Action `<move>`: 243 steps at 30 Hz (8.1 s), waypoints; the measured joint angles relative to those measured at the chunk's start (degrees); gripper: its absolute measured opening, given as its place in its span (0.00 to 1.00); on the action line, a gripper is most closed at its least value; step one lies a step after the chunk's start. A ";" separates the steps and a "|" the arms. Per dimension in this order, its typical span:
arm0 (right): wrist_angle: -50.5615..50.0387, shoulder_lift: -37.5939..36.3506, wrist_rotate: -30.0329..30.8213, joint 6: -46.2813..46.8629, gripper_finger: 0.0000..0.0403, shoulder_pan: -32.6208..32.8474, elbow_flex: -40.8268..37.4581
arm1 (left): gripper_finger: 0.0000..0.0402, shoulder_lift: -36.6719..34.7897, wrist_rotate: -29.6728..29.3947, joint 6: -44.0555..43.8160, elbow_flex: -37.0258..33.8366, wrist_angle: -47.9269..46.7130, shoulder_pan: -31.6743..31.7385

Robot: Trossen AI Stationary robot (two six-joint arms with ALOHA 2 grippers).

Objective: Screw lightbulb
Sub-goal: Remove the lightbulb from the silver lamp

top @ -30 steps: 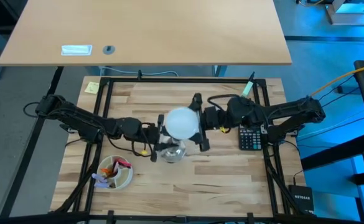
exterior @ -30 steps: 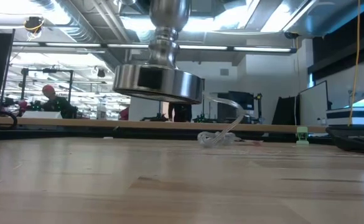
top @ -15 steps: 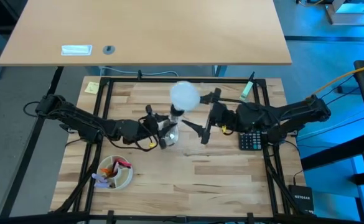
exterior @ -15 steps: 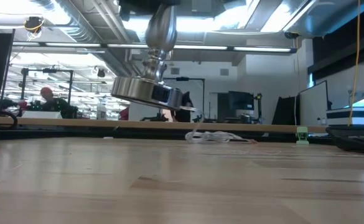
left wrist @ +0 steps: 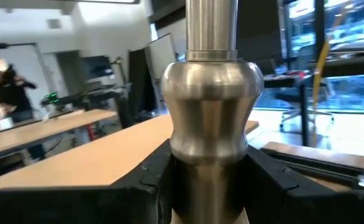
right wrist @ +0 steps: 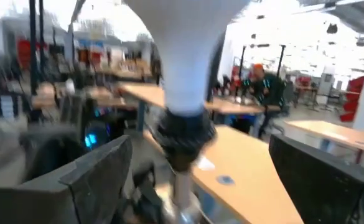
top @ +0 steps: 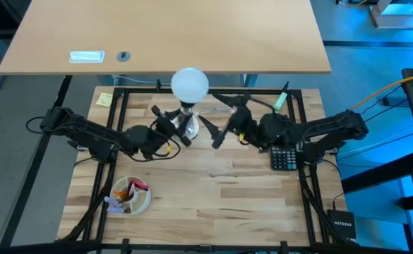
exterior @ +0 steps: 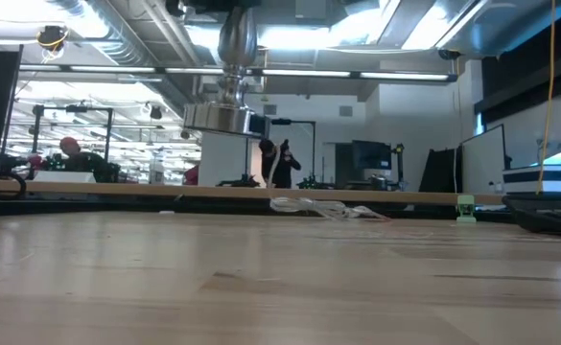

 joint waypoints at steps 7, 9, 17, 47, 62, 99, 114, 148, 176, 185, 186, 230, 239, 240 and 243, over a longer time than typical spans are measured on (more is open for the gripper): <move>11.16 4.24 -4.82 -1.46 0.95 -4.15 0.00 | 0.31 2.31 -2.49 -1.65 0.00 0.13 1.82; 12.15 5.28 -5.17 -1.45 0.95 -5.03 -0.02 | 0.31 2.80 -2.66 -1.74 0.00 0.47 1.82; 14.68 6.29 -5.65 -1.02 0.91 -6.64 -0.04 | 0.31 4.43 -2.62 -3.31 0.02 0.79 0.76; 13.81 6.23 -9.02 -2.70 0.39 -7.48 -0.04 | 0.31 5.40 -0.66 0.23 0.02 1.76 -0.33; 4.85 1.69 -25.31 -5.52 0.37 -1.95 -0.02 | 0.31 -1.36 27.33 -1.32 0.02 -9.62 -3.07; -9.31 -3.36 -34.57 4.45 0.97 -3.78 -0.13 | 0.31 -4.65 46.46 -17.83 4.00 -24.68 3.88; -28.55 -12.57 -12.99 8.40 0.97 -3.75 -0.07 | 0.31 -5.33 18.71 -11.94 3.96 -24.67 -0.62; 5.13 0.26 -15.12 11.71 0.97 -8.52 0.00 | 0.31 -5.33 4.38 -11.18 3.87 -23.24 -1.69; 12.41 3.18 -19.43 9.91 0.40 -10.19 -0.07 | 0.31 -5.33 6.81 -9.35 3.85 -23.48 -1.75; 8.02 1.16 -34.48 9.01 0.38 -9.33 0.03 | 0.31 -7.15 22.25 -9.93 3.78 -25.17 -2.02; 7.09 0.82 -37.25 9.00 0.38 -9.26 0.07 | 0.31 -7.82 26.39 -10.22 3.78 -26.11 -2.02; -39.41 -16.86 -37.40 18.76 0.81 -9.39 -0.07 | 0.31 -12.28 36.78 -19.73 3.91 -31.12 1.98; -46.40 -15.03 -27.65 26.02 0.81 -9.43 -3.15 | 0.31 -11.01 15.70 -17.70 3.89 -31.25 0.13; -44.72 -14.46 -26.00 26.02 0.81 -9.44 -3.70 | 0.31 -10.76 12.30 -16.65 3.89 -31.00 -0.43; -36.46 -12.92 -21.46 25.00 0.81 -9.44 -4.90 | 0.31 -9.91 3.50 -14.60 3.89 -30.84 -1.77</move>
